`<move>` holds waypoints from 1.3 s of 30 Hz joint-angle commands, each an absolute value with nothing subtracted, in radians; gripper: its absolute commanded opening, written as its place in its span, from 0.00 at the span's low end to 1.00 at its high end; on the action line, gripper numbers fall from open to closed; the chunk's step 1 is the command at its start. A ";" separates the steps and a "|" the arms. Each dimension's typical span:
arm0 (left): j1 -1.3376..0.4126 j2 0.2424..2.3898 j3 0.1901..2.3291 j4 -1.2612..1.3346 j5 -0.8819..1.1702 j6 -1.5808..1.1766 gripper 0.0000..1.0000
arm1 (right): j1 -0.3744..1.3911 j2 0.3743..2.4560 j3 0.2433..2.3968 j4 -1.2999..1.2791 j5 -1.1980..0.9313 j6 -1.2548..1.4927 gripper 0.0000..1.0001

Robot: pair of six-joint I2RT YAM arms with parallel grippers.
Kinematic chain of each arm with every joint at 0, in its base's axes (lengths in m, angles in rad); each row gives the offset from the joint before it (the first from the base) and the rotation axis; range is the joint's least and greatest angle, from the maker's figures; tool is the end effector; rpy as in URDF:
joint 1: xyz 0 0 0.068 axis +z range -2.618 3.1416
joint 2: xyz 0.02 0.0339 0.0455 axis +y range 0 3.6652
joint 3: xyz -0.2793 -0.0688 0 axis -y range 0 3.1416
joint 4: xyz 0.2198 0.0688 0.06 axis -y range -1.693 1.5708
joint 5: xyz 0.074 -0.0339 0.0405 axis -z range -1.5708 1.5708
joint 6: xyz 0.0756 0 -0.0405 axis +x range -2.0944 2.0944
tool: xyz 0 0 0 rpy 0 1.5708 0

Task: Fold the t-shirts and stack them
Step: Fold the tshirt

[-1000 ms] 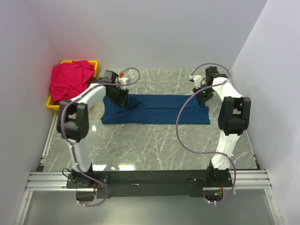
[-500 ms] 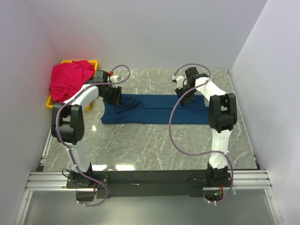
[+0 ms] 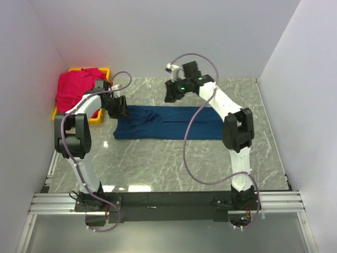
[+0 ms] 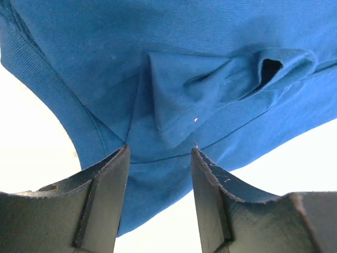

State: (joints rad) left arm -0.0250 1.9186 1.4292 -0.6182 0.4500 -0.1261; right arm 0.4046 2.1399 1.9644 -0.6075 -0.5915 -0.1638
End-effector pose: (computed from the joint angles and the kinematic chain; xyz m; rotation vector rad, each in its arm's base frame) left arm 0.3999 -0.0429 0.1986 0.0089 2.6465 -0.6501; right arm 0.4378 0.2333 0.2730 -0.9277 2.1334 0.8133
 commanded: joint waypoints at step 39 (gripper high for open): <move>-0.032 2.062 1.443 -0.594 0.640 -0.216 0.37 | 0.603 2.434 2.172 -0.423 -0.505 -0.130 0.56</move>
State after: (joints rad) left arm -0.0288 2.0636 1.4288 -0.6067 0.6064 -0.2066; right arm 0.5900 2.4195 2.1265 -0.4118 -0.5087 -0.1112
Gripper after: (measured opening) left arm 0.375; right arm 0.561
